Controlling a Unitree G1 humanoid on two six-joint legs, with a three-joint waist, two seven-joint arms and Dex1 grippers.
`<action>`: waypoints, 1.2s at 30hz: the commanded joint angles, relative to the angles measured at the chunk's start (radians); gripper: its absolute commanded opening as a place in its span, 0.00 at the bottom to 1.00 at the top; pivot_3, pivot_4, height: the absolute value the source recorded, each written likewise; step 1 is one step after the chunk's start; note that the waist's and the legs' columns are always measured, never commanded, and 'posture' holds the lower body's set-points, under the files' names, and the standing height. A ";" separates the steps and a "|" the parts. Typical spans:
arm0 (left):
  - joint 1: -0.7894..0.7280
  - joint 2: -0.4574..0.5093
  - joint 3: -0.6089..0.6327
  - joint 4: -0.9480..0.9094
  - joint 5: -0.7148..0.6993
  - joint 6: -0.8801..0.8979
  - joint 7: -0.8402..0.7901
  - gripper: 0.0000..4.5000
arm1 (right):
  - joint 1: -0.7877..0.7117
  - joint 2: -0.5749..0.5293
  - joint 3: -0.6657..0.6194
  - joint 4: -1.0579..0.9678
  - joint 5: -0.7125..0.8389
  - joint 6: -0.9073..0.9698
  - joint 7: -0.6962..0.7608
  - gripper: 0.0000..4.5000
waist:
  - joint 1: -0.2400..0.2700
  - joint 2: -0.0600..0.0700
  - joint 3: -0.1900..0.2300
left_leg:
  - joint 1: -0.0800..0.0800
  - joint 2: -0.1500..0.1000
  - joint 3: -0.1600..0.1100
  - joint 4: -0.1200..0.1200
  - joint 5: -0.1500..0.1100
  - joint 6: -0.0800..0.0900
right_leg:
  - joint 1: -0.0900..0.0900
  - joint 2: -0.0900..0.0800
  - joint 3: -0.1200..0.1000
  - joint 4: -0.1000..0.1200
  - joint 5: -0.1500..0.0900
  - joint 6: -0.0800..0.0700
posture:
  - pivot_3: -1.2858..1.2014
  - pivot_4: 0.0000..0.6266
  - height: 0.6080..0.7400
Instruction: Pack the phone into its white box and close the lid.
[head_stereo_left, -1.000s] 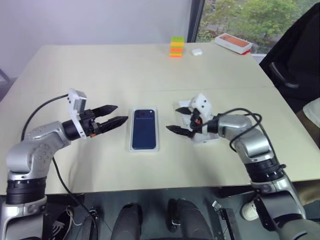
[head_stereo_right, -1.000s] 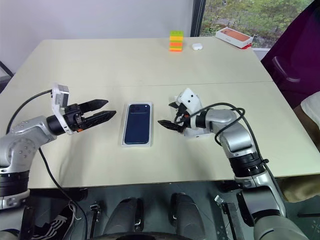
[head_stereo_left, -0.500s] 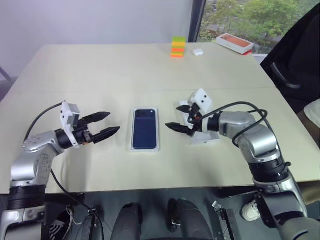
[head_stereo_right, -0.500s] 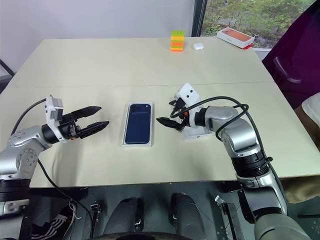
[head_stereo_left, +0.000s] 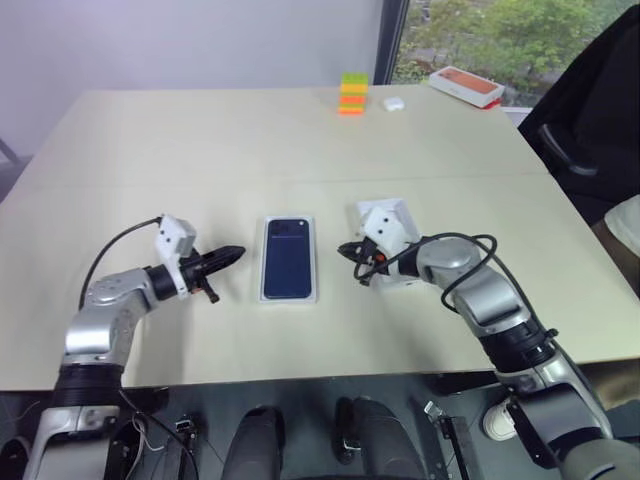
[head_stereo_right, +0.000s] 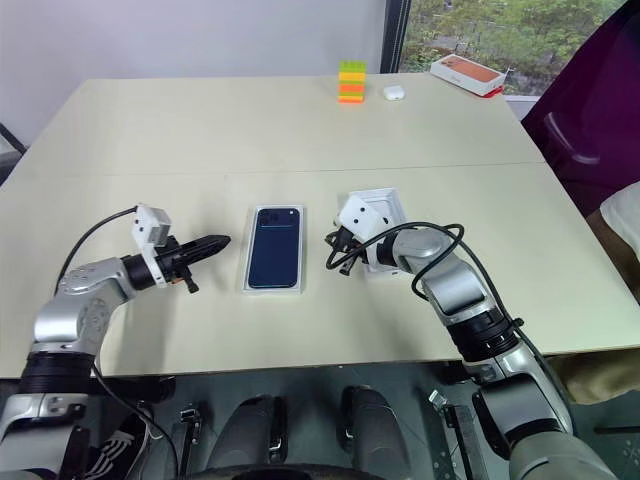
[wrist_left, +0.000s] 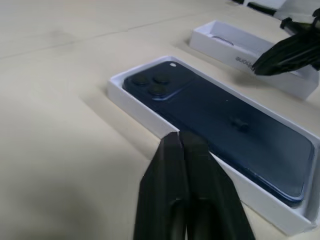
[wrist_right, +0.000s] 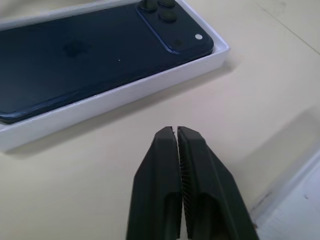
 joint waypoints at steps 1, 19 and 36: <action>-0.039 0.006 -0.022 0.022 0.053 -0.035 0.025 0.00 | -0.029 0.022 0.014 0.023 -0.041 -0.057 -0.007 0.00 | 0.000 0.000 0.000 | 0.000 0.000 0.000 0.000 0.000 0.000 | 0.000 0.000 0.000 0.000 0.000 0.000 | 0.52 0.24 1.00; -0.082 -0.064 -0.172 0.030 0.132 0.108 0.030 0.00 | -0.008 0.087 0.054 0.028 -0.107 -0.072 0.031 0.00 | 0.007 0.000 0.000 | 0.001 -0.001 0.000 0.001 0.000 0.000 | 0.001 -0.002 0.000 0.000 0.000 0.000 | 0.52 0.24 1.00; -0.090 -0.197 -0.261 -0.079 0.139 0.182 0.052 0.00 | 0.126 -0.107 -0.028 -0.164 -0.073 0.023 0.147 0.00 | 0.026 0.000 0.000 | 0.001 -0.002 0.000 0.002 0.000 0.000 | 0.003 -0.002 0.000 -0.001 0.000 0.000 | 0.52 0.24 1.00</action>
